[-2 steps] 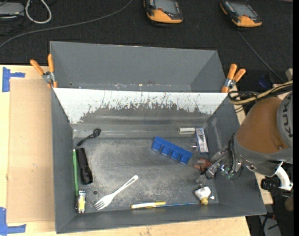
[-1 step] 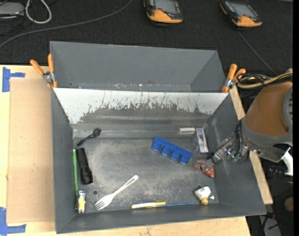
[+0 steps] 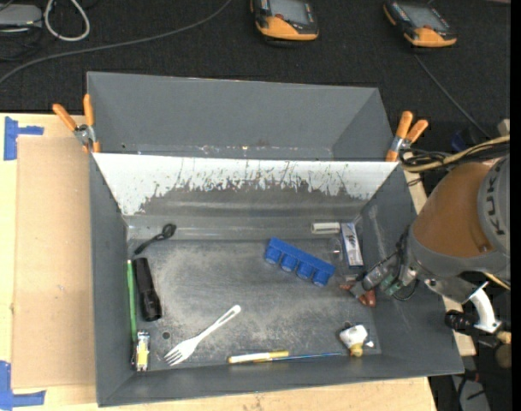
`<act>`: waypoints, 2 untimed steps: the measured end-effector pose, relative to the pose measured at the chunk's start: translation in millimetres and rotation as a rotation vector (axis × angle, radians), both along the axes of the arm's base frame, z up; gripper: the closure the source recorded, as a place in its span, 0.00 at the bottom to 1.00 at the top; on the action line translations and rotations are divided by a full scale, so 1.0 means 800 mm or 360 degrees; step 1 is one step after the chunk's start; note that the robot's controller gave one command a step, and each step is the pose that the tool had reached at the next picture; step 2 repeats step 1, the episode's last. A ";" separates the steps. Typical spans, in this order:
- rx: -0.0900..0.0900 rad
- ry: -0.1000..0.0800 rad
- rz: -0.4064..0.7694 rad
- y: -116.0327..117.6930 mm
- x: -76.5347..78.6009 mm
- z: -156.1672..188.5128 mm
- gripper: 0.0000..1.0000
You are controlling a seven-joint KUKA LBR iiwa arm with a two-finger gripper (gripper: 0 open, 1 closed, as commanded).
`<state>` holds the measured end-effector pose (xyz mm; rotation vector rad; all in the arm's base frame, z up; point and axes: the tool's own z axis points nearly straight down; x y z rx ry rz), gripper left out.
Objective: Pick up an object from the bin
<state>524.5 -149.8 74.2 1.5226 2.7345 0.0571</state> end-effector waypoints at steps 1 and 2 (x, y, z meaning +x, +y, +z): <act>0.0000 0.0000 0.0000 0.000 0.000 0.000 1.00; 0.0000 0.0000 0.0000 0.000 0.000 0.000 1.00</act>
Offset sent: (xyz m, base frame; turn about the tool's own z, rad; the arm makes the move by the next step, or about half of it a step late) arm -0.0367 0.0232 -0.0042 -0.2603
